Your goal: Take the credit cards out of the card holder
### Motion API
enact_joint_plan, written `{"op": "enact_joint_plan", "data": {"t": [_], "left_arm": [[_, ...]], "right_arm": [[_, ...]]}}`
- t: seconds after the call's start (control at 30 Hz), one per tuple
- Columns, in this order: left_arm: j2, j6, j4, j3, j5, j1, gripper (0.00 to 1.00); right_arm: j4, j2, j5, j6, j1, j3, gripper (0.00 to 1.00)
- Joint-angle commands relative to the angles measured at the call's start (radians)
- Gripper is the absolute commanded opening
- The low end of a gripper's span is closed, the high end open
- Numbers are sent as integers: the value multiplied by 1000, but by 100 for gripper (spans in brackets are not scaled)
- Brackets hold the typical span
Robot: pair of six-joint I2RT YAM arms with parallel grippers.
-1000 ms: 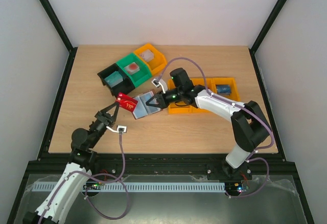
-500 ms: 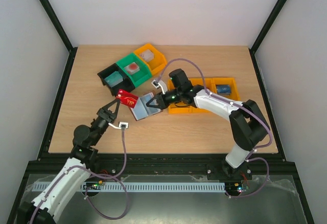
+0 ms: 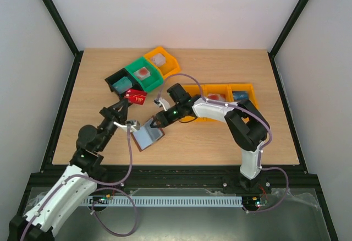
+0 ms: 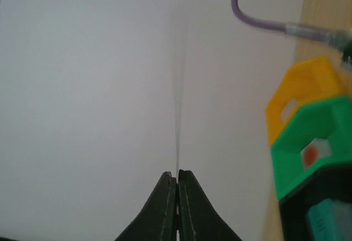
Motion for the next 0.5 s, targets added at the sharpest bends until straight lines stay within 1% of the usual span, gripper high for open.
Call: {"op": "enact_joint_plan", "data": {"t": [0.0,0.03,0.1,0.13,0.2,0.23,0.3,0.37,0.4,0.47], "left_arm": [[-2,-668,-340,276,74,-14,2],[10,-836,-404,323,121,-12,2],[19,-1080,-491,360,270,-12,2],[23,-1202,-509,364,354,-12,2],[34,-1429,-493,355,516,-11,2],[40,-1527,-461,345,583,-7,2],[43,-1709,-349,320,674,10,2],[56,-1860,-212,299,737,37,2],[64,-1919,-128,287,764,49,2],[72,-2011,-25,264,789,61,2]], "right_arm": [[-147,-53,84,-125,-12,113,46],[-162,-87,98,-151,-20,124,53],[-175,-143,111,-193,-33,139,62],[-184,-175,116,-223,-37,146,66],[-207,-240,138,-287,-43,156,68],[-212,-284,142,-319,-46,153,68],[-205,-384,106,-399,-50,128,69],[-171,-501,18,-490,-52,78,72],[-128,-563,-30,-514,-51,41,75],[15,-675,-125,-513,-52,-69,83]]}}
